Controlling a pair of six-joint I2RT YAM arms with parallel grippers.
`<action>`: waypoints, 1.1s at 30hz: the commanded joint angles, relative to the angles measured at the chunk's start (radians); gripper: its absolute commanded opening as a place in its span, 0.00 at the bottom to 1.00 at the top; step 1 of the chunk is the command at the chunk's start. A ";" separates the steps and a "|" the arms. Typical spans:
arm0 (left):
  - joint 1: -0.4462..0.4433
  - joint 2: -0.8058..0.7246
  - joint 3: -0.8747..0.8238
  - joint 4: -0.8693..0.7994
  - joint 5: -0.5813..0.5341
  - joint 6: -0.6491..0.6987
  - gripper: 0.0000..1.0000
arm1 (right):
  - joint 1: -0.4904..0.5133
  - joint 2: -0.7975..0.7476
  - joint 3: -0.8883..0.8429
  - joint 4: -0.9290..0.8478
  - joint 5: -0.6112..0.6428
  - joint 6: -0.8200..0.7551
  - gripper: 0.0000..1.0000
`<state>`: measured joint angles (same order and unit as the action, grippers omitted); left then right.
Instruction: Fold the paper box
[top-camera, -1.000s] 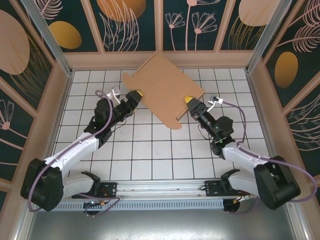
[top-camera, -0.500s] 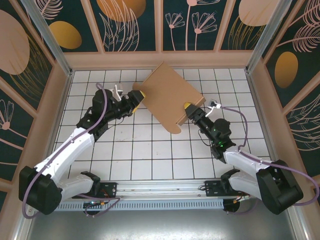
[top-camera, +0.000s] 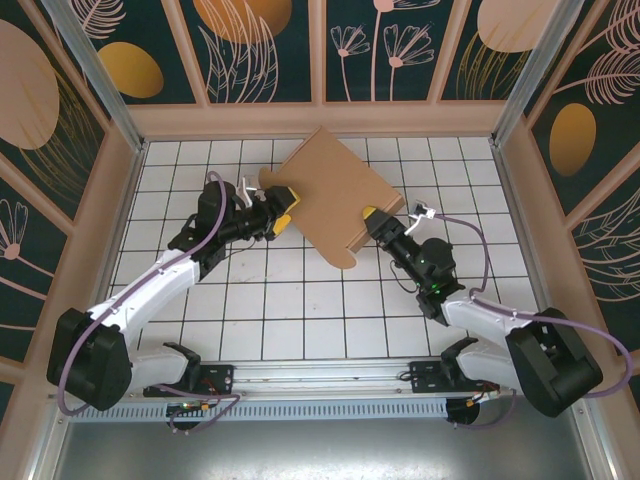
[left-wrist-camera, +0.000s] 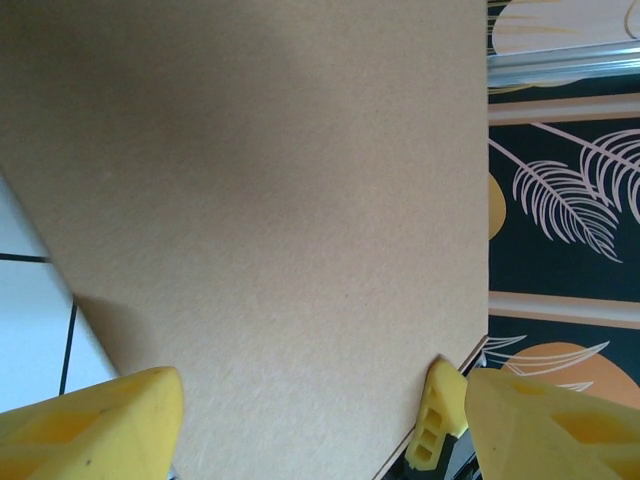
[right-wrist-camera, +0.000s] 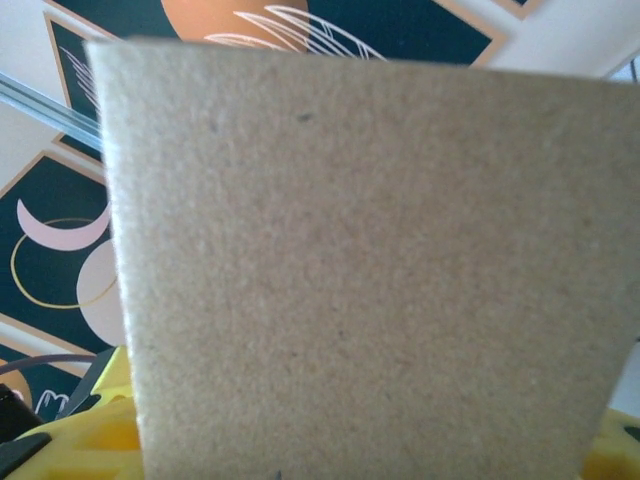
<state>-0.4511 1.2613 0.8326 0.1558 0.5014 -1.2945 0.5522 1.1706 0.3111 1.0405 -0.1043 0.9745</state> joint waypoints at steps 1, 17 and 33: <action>-0.004 0.022 -0.014 0.068 0.016 -0.022 0.74 | 0.022 0.031 0.000 0.144 -0.009 0.081 0.38; -0.004 0.042 -0.044 0.154 -0.013 -0.036 0.74 | 0.024 0.185 0.001 0.480 -0.032 0.468 0.37; -0.005 0.049 -0.058 0.145 -0.033 0.005 0.74 | 0.032 0.140 0.056 0.415 -0.080 0.438 0.39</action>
<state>-0.4511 1.2884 0.7925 0.3370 0.4660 -1.3125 0.5678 1.3827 0.3031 1.3090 -0.0990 1.4086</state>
